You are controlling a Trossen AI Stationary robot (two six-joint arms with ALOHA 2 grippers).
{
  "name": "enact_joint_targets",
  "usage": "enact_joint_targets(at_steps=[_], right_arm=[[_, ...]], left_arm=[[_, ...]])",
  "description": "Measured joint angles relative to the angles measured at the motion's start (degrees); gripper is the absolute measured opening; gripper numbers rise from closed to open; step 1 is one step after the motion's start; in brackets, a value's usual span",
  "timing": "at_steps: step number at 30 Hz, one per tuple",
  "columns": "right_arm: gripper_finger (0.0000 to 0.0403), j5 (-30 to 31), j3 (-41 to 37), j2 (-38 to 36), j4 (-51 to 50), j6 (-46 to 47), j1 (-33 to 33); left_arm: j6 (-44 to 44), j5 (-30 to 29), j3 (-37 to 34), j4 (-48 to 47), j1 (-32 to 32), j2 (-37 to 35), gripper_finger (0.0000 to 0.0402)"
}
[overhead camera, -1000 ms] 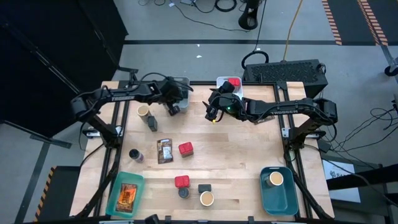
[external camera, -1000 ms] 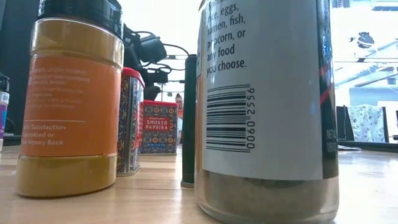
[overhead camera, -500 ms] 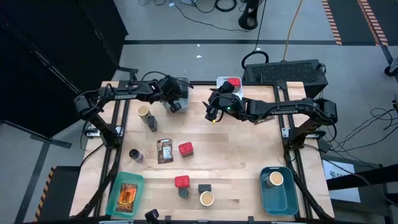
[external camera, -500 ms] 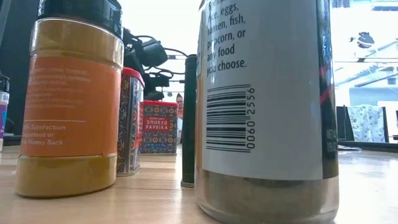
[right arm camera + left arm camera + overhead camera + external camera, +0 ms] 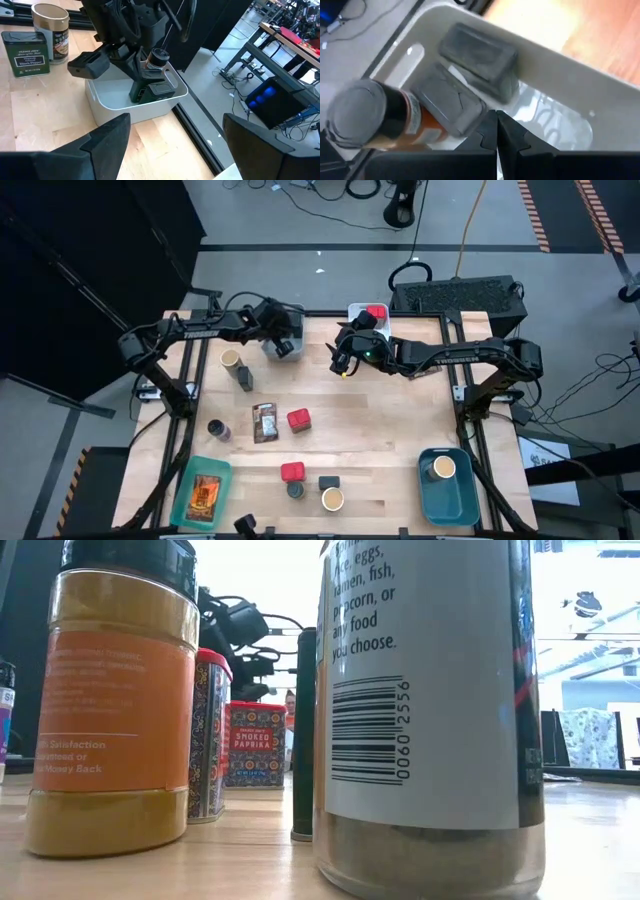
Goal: Sort spices by type
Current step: Put the black spice can into the gray bin
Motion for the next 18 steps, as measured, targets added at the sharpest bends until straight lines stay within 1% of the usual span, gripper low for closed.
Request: enact_joint_targets(at_steps=[3,7,12,15,18], right_arm=[[0.0300,0.0,0.0,0.0,0.0,0.0,0.0],[0.0300,0.0,0.0,0.0,0.0,0.0,0.0],[0.0300,0.0,0.0,0.0,0.0,0.0,-0.5],[0.0300,0.0,0.0,0.0,0.0,0.1,-0.7],[0.0300,0.0,0.0,0.0,-0.1,0.1,-0.8]], left_arm=[[0.4,0.0,0.0,-4.2,-0.2,-0.5,0.0002],[4.0,-0.2,0.0,-8.6,0.0,-0.5,0.0002],[4.2,-1.8,0.0,-5.0,1.4,-0.3,0.0002],[4.3,-1.7,0.0,-2.3,1.9,-0.3,0.0002],[4.3,-1.2,0.0,-1.5,2.4,-0.3,0.0002]])
